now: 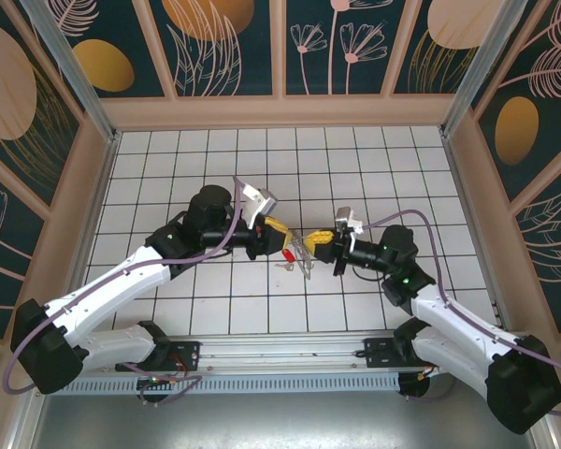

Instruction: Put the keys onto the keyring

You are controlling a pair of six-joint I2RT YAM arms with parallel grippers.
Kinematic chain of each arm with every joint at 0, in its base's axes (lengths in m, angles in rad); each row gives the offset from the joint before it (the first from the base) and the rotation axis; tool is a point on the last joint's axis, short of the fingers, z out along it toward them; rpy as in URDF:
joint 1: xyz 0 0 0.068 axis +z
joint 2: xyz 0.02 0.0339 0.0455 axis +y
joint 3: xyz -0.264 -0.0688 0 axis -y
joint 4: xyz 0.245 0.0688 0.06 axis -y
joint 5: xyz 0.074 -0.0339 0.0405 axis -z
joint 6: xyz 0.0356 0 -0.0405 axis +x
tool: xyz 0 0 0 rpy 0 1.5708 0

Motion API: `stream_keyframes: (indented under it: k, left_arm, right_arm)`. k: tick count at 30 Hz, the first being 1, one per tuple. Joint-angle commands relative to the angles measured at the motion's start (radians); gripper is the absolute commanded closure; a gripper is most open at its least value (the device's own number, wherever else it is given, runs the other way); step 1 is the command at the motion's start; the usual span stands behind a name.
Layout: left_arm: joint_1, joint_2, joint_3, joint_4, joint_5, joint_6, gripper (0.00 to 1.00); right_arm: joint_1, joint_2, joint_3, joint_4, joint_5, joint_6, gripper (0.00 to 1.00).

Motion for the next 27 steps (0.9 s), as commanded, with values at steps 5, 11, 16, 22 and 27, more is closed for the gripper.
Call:
stream_keyframes:
  k: [5, 11, 16, 22, 27]
  left_arm:
    - [0.002, -0.037, -0.009, 0.101, 0.118, 0.018, 0.68]
    - [0.002, -0.044, -0.024, 0.129, 0.127, 0.026, 0.71]
    - [0.002, -0.025, -0.018, 0.133, 0.141, 0.035, 0.74]
    - [0.003, -0.024, -0.024, 0.141, 0.172, 0.034, 0.75]
    - [0.003, -0.023, -0.037, 0.153, 0.198, 0.026, 0.77]
  right_arm:
    - [0.011, 0.045, -0.018, 0.313, -0.052, 0.140, 1.00]
    - [0.030, 0.055, -0.016, 0.353, -0.054, 0.165, 1.00]
    - [0.050, 0.052, -0.010, 0.351, -0.048, 0.166, 1.00]
    - [0.061, 0.048, -0.010, 0.355, -0.026, 0.166, 1.00]
    - [0.068, 0.052, -0.011, 0.377, -0.015, 0.165, 1.00]
